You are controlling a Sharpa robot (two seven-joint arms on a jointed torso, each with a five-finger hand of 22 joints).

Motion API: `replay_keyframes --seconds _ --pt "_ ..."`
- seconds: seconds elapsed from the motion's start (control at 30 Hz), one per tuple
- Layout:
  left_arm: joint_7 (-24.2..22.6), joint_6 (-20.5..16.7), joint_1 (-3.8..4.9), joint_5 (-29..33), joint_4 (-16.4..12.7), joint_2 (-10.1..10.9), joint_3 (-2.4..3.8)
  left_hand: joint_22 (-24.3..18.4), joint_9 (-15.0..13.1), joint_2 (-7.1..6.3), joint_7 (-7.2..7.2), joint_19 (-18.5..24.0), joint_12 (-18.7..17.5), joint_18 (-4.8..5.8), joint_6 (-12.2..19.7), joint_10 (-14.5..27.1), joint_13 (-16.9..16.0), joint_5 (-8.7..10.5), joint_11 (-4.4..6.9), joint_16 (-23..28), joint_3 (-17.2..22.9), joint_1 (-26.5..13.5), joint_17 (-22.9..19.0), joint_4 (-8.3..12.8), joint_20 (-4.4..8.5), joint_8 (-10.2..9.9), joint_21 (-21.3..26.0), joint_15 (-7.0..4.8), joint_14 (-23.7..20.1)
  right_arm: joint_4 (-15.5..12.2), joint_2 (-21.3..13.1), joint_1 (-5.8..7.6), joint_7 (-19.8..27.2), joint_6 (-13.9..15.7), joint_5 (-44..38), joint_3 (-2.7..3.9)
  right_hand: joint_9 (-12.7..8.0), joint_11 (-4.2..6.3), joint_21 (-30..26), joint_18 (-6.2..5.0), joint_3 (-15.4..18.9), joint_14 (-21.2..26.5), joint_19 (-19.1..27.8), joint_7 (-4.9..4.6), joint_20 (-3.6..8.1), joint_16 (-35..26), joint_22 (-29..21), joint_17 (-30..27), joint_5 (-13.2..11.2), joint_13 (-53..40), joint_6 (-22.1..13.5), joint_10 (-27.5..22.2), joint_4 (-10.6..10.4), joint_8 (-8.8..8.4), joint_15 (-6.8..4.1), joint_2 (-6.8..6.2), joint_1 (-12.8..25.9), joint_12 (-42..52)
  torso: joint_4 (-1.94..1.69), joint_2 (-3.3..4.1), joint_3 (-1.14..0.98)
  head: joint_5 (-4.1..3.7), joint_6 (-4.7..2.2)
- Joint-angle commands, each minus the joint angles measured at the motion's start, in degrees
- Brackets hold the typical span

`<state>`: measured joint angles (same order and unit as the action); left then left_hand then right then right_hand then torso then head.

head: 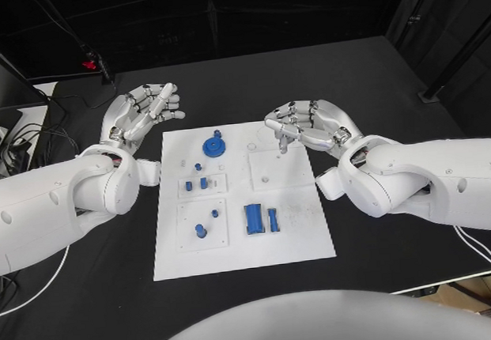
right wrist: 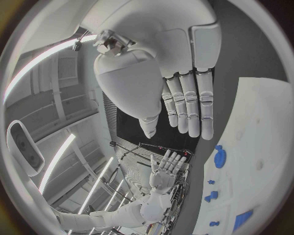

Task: Assemble the parts on the task board

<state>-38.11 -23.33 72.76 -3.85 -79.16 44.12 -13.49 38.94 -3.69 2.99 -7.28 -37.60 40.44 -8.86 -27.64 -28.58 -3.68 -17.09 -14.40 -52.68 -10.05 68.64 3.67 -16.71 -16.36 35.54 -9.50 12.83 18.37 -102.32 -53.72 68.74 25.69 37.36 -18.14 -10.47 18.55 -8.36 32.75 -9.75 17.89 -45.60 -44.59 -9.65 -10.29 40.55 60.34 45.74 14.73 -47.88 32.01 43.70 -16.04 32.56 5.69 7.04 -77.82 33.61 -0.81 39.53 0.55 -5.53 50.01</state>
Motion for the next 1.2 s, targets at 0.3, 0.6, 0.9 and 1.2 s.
replay_keyframes --seconds 0.3,0.6,0.9,1.2 --pt "-14.4 -2.2 -1.01 1.9 -2.0 -0.2 0.04 -1.8 -0.2 -4.57 -3.68 3.7 -0.4 2.16 3.3 5.4 0.0 0.80 0.03 0.3 3.3 -2.9 0.0 -0.2 0.04 -0.5 2.2 1.04 -3.9 5.2 4.4 0.13 16.0 -2.3 5.6 0.00 -3.0 -4.88 -21.3 4.97 -8.2 25.5 20.1 2.75 -4.40 -17.4 -14.6 -15.6 -4.8 16.6 -15.0 -18.6 -1.2 -2.28 5.07 -18.12 25.2 -15.4 -0.19 0.04 0.03 0.38 -0.27" --pt "-15.4 -2.5 -1.18 2.1 -2.2 -0.4 0.04 -2.2 -0.2 -5.03 -5.11 4.3 0.1 2.20 3.9 6.1 -0.1 0.77 0.19 0.1 4.3 -3.4 0.1 -0.2 0.01 0.1 2.5 0.88 -4.5 6.9 5.5 0.10 16.5 -3.6 5.7 0.00 -2.8 -4.12 -28.1 5.05 -8.0 30.5 31.3 4.55 -4.05 -16.6 -29.9 -16.8 -4.8 18.5 -19.1 -23.3 -1.3 -0.48 4.27 -18.64 26.4 -15.6 -0.39 0.05 0.06 1.14 -4.11" --pt "-0.1 -3.4 -1.97 1.9 -2.7 -0.3 0.86 -26.7 3.7 -2.99 7.28 26.3 -26.8 8.86 19.6 20.9 3.7 11.58 9.54 34.9 10.0 -46.1 -3.7 11.0 10.85 -23.5 9.5 -8.26 -13.5 7.7 6.0 -0.78 11.8 -1.6 6.4 0.93 -12.7 3.80 -32.7 9.75 -17.9 40.0 39.7 9.65 4.87 -31.5 -49.2 -35.1 -14.7 37.1 -27.3 -36.2 9.7 -20.55 -5.69 -11.70 58.5 -26.9 -0.20 -0.39 0.04 1.56 -5.16" --pt "4.7 -13.4 -8.06 3.0 -7.3 0.2 8.10 -38.9 3.7 -2.99 7.28 37.6 -40.4 8.86 27.6 28.6 3.7 17.09 14.40 52.7 10.0 -64.6 -3.7 16.7 16.36 -35.5 9.5 -12.83 -18.4 11.2 8.3 -6.64 6.0 4.7 15.2 8.10 -18.5 8.36 -32.7 9.75 -17.9 45.6 44.6 9.65 10.29 -40.6 -60.3 -45.7 -14.7 47.9 -32.0 -43.7 16.0 -32.56 -5.69 -7.04 73.6 -33.6 0.29 -4.25 -0.25 3.49 -10.24"
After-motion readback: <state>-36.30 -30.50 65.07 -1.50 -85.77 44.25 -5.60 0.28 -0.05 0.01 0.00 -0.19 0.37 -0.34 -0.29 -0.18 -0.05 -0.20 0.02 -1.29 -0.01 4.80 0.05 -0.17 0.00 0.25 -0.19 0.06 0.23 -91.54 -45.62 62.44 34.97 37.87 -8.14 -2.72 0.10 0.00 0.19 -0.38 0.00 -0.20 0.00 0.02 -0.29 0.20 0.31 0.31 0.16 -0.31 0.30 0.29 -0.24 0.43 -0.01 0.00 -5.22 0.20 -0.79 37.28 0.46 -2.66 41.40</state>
